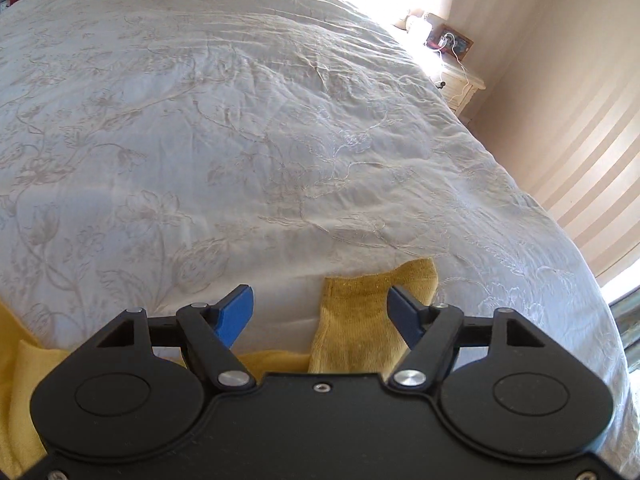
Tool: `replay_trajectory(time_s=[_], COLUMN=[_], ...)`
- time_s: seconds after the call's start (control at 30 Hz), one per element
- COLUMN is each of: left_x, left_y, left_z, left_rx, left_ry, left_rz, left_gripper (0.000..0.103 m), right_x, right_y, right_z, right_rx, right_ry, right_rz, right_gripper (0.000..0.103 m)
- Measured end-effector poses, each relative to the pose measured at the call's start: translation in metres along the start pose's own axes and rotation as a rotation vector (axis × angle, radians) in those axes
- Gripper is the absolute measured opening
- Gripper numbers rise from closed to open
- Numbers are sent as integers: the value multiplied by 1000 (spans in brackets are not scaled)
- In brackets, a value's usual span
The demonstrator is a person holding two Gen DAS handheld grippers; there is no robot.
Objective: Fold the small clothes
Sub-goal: 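Grasp the sleeve cuff with the right gripper and fold it across the body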
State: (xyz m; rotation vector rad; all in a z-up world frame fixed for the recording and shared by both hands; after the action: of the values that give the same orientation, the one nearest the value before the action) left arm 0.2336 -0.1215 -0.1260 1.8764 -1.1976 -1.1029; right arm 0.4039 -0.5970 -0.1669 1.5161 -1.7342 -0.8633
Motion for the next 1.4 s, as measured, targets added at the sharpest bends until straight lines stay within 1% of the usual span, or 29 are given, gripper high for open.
replay_trajectory(time_s=[0.07,0.1,0.13,0.17,0.2,0.27,0.3,0.37,0.47,0.53,0.6,0.67,0.73,0.8,0.87,1.0,1.07,1.17,1.23,1.3,1.37,1.4], left_x=[3,5,6,7,7,7,6,5,2,0,-3,-8,-14,-21,-31,-61,-79,-111,-131,-147,-157,-159], left_y=[6,7,8,10,10,11,11,11,9,5,1,-4,-10,-18,-27,-43,-51,-65,-76,-86,-94,-96], left_z=[4,5,6,7,8,8,7,5,-1,-7,-14,-21,-27,-31,-34,-37,-36,-36,-35,-35,-35,-36], left_rx=[-1,-5,-8,-11,-11,-10,-7,0,22,40,62,80,93,95,99,97,93,94,82,68,71,76], left_ry=[-8,-11,-16,-24,-31,-39,-40,-44,-60,-73,-80,-83,-85,-93,-100,-99,-96,-93,-88,-88,-109,-126], left_rz=[-12,-16,-19,-24,-30,-39,-41,-41,-39,-28,-18,1,24,53,82,107,109,93,78,77,74,71], left_gripper=[66,66,66,66,66,66,66,66,66,66,66,66,66,66,66,66,66,66,66,66,66,66], right_x=[4,7,10,13,17,24,28,33,30,21,4,-21,-57,-98,-145,-246,-300,-371,-417,-449,-463,-470], right_y=[-12,-19,-23,-25,-25,-19,-15,0,35,63,92,119,147,171,187,200,198,187,175,166,161,161], right_z=[5,7,11,16,19,22,22,18,5,-6,-17,-28,-38,-45,-48,-46,-39,-24,-7,8,23,34], right_rx=[-27,-46,-62,-70,-68,-38,-26,23,124,188,247,295,332,359,365,357,342,296,247,195,175,164], right_ry=[3,8,12,16,16,-17,-42,-82,-120,-128,-128,-119,-98,-79,-71,-51,-22,2,33,37,45,56], right_rz=[4,6,10,17,21,-27,-46,-81,-152,-200,-255,-314,-385,-459,-541,-698,-755,-844,-879,-891,-869,-839], right_gripper=[65,60,52,46,35,21,10,10,10,10,10,10,10,10,10,10,10,10,10,11,14,18])
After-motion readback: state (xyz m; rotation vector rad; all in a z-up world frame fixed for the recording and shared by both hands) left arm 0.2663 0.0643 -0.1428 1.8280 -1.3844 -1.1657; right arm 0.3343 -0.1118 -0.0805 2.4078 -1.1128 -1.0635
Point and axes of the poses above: each gripper's, at about its wrist camera, not at the fingertips, and y roughly against the way its jaws point, x to its right, z to its underside, the point moved 8 cm from there along -y, roughly the way its jaws point, and after that the axes turned 15 degrees about -z, right-handed, at the moved point
